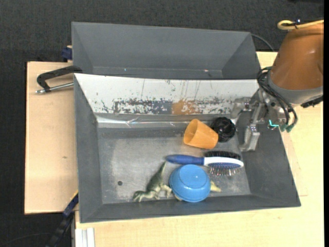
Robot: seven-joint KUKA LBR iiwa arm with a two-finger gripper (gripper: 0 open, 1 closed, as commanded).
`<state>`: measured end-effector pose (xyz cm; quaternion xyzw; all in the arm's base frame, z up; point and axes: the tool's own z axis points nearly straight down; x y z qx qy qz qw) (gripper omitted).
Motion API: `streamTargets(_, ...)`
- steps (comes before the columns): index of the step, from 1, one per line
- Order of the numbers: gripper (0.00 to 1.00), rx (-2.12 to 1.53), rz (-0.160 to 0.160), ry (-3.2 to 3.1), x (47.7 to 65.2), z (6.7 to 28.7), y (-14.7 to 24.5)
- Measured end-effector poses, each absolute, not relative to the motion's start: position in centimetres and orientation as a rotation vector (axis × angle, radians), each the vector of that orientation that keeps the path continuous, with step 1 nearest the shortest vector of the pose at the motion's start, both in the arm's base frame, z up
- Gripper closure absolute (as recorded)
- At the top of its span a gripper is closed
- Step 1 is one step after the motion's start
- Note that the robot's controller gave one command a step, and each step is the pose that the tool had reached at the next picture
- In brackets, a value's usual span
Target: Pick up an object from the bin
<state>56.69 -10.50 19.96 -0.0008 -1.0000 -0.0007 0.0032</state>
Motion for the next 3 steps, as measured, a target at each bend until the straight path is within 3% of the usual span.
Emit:
streamTargets(1,0.00,-0.015,0.004,-3.154,54.9,9.1,-6.0)
streamTargets(2,1.00,-0.010,0.003,-3.147,54.7,8.9,-6.0)
streamTargets(3,1.00,-0.102,-0.031,-3.136,56.3,7.5,-12.4)
